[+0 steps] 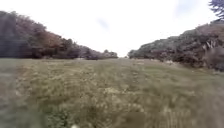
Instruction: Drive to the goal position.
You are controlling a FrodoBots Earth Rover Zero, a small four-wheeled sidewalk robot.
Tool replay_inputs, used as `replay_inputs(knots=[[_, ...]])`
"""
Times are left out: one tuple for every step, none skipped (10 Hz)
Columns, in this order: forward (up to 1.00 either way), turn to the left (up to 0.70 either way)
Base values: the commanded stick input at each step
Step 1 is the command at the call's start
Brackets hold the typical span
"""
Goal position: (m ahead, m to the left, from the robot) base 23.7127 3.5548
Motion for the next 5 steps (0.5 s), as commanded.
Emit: replay_inputs(knots=[[1.00,0.00],[1.00,0.00],[1.00,0.00],[1.00,0.04],[1.00,0.13]])
